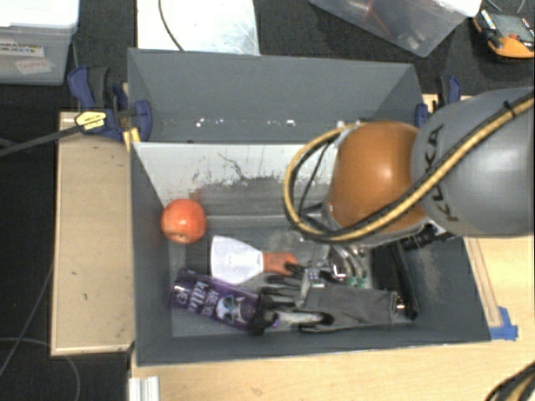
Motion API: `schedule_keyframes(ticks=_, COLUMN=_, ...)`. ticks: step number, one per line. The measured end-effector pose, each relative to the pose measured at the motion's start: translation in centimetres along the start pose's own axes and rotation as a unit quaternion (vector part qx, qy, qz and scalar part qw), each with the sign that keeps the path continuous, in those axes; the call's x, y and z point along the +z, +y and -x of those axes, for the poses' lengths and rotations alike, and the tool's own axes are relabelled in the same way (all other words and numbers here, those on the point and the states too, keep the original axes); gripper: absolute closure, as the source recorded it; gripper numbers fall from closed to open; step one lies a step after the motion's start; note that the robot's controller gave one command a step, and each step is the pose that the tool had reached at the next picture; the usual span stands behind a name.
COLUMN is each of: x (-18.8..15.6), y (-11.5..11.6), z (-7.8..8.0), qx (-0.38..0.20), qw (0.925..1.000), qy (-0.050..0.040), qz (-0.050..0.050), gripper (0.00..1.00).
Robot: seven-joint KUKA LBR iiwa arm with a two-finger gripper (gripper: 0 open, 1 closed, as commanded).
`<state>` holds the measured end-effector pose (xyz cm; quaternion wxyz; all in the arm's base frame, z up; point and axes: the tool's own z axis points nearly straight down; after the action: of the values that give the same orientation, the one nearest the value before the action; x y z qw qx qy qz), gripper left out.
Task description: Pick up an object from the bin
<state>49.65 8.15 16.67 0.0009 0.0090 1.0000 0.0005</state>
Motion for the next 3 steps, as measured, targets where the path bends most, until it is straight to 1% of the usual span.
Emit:
schedule_keyframes(ticks=1, x=0.0, y=0.0, z=0.0, qx=0.0, qw=1.0, qy=0.0, qz=0.0, gripper=0.0)
schedule_keyframes(ticks=2, x=-3.6, y=-0.1, z=-0.9, qx=-0.156, qw=0.9877, qy=-0.003, qz=0.0, gripper=0.0)
schedule_keyframes(ticks=3, x=-1.6, y=-1.5, z=-0.9, qx=-0.107, qw=0.9943, qy=-0.0035, qz=0.001, gripper=0.0)
